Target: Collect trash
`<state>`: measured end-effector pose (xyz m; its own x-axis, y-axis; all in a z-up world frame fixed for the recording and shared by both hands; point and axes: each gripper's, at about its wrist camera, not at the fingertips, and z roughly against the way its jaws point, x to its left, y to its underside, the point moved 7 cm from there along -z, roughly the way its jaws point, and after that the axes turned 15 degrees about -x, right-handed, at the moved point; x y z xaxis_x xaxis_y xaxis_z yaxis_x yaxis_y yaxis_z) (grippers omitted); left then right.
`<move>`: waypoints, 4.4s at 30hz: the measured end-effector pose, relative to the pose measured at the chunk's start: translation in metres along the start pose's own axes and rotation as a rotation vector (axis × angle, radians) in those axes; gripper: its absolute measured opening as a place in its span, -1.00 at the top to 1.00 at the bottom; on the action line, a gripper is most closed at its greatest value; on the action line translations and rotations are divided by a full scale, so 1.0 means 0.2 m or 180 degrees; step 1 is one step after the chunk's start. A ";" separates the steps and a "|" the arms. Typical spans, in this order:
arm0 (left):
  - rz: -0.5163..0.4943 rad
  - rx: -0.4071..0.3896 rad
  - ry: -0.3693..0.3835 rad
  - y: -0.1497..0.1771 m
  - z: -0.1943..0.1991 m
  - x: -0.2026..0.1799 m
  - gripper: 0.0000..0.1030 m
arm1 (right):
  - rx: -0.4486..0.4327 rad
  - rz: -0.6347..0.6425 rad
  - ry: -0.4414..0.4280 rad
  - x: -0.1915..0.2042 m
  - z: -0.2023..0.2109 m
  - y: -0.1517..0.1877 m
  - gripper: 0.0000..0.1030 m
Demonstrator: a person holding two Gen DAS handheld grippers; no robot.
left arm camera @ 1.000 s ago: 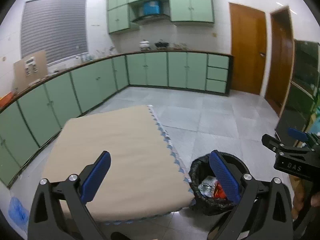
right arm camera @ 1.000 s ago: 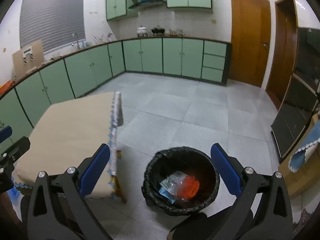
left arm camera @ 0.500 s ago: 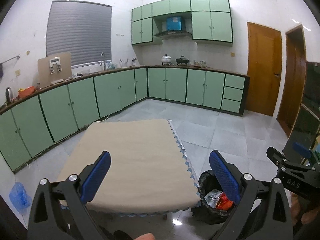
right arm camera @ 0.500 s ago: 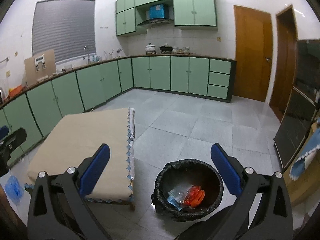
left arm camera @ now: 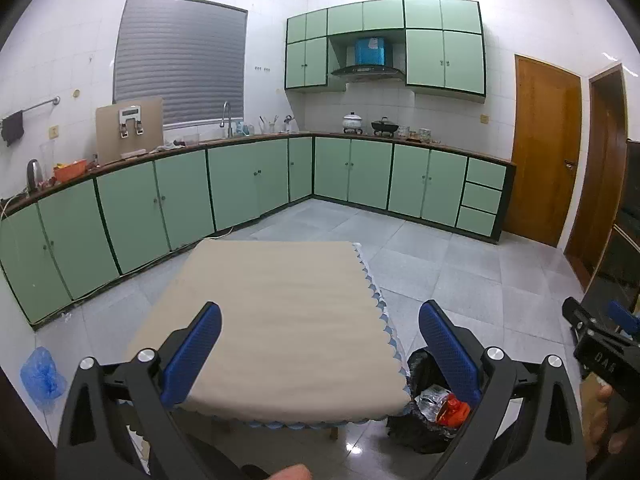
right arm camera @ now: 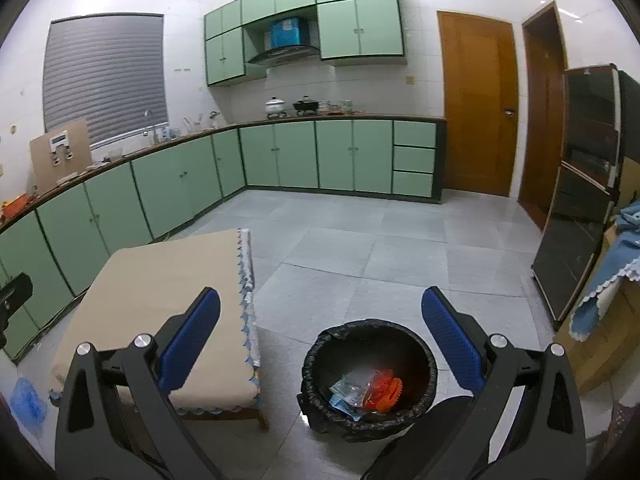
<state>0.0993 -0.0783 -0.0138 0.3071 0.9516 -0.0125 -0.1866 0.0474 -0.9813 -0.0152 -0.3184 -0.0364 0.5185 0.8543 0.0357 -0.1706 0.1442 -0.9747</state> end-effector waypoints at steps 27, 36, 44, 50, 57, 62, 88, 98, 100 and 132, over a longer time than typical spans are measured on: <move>-0.0016 0.0011 0.0145 0.03 -0.06 -0.06 -0.88 | -0.0106 -0.0001 0.0209 -0.06 -0.02 -0.02 -0.90; -0.0090 -0.0087 0.0046 0.01 -0.03 -0.04 -0.88 | -0.0132 0.0018 0.0190 -0.04 -0.01 -0.04 -0.90; -0.0054 -0.0064 0.0025 0.00 -0.04 -0.03 -0.88 | -0.0167 0.0045 0.0173 -0.02 -0.01 -0.06 -0.90; -0.0043 -0.0056 0.0003 0.00 -0.04 -0.02 -0.88 | -0.0191 0.0059 0.0145 0.00 -0.01 -0.08 -0.90; -0.0041 -0.0047 -0.0036 0.00 -0.04 0.00 -0.88 | -0.0179 0.0044 0.0122 0.01 -0.01 -0.08 -0.90; -0.0033 -0.0046 -0.0055 0.01 -0.03 0.00 -0.88 | -0.0173 0.0051 0.0117 0.01 -0.01 -0.09 -0.90; -0.0013 -0.0006 -0.0068 0.04 -0.04 -0.03 -0.88 | -0.0154 0.0036 0.0125 0.01 -0.01 -0.09 -0.90; -0.0011 -0.0005 -0.0068 0.04 -0.04 -0.03 -0.88 | -0.0151 0.0033 0.0124 0.01 -0.02 -0.09 -0.90; -0.0008 -0.0005 -0.0068 0.04 -0.04 -0.03 -0.88 | -0.0150 0.0032 0.0122 0.01 -0.02 -0.09 -0.90; -0.0009 -0.0004 -0.0064 0.04 -0.04 -0.03 -0.88 | -0.0152 0.0031 0.0129 0.01 -0.02 -0.09 -0.90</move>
<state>0.1043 -0.0861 -0.0226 0.2889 0.9574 -0.0058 -0.1846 0.0498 -0.9816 -0.0079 -0.3209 -0.0201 0.5506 0.8346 0.0182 -0.1361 0.1113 -0.9844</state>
